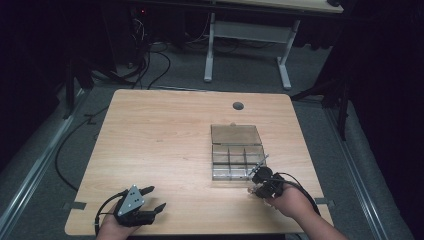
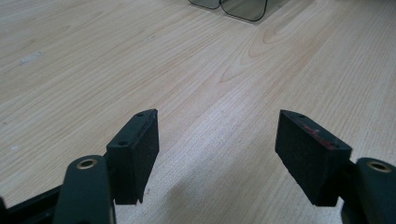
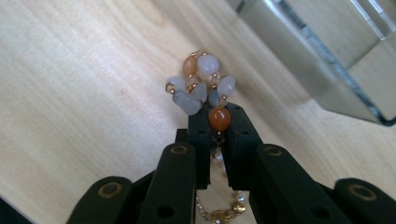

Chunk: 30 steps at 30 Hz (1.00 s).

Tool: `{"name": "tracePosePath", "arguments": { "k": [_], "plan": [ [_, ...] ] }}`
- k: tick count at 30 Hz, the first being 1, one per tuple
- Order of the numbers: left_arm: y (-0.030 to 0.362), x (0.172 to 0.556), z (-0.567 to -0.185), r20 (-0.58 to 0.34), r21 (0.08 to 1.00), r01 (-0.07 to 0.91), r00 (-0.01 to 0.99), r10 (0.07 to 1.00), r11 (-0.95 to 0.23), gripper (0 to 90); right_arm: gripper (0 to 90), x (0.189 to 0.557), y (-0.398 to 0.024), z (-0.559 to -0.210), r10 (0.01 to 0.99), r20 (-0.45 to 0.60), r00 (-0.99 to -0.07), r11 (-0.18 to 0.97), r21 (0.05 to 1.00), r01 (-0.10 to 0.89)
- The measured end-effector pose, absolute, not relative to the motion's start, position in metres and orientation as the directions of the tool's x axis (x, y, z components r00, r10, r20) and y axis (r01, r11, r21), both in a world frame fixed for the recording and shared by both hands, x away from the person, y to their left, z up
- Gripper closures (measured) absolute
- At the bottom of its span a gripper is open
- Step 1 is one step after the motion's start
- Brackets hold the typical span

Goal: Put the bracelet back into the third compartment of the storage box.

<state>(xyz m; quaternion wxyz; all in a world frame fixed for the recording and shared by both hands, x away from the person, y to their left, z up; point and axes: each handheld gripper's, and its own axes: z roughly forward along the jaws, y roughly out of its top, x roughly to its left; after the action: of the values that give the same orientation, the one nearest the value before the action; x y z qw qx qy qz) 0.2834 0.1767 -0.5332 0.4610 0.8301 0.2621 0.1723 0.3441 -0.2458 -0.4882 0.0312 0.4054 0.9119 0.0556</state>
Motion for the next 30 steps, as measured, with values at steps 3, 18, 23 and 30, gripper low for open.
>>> {"name": "tracePosePath", "arguments": {
  "k": [3,18,23,30],
  "plan": [
    [0.177,0.284,-0.533,0.043,0.856,0.277,0.803,0.594,-0.436,31.1,84.2,0.343,-0.246,-0.486,0.724,-0.029,-0.689,0.689,0.09,0.719],
    [0.177,0.283,-0.533,0.044,0.856,0.278,0.802,0.596,-0.436,31.1,84.1,0.336,-0.266,-0.454,0.743,-0.012,-0.669,0.666,0.108,0.738],
    [0.177,0.283,-0.533,0.044,0.856,0.278,0.802,0.596,-0.436,31.1,84.1,0.336,-0.272,-0.444,0.746,-0.005,-0.666,0.661,0.122,0.74],
    [0.177,0.283,-0.533,0.041,0.857,0.278,0.802,0.596,-0.434,31.1,84.2,0.336,-0.28,-0.428,0.753,-0.005,-0.658,0.652,0.136,0.746]
  ]
}}
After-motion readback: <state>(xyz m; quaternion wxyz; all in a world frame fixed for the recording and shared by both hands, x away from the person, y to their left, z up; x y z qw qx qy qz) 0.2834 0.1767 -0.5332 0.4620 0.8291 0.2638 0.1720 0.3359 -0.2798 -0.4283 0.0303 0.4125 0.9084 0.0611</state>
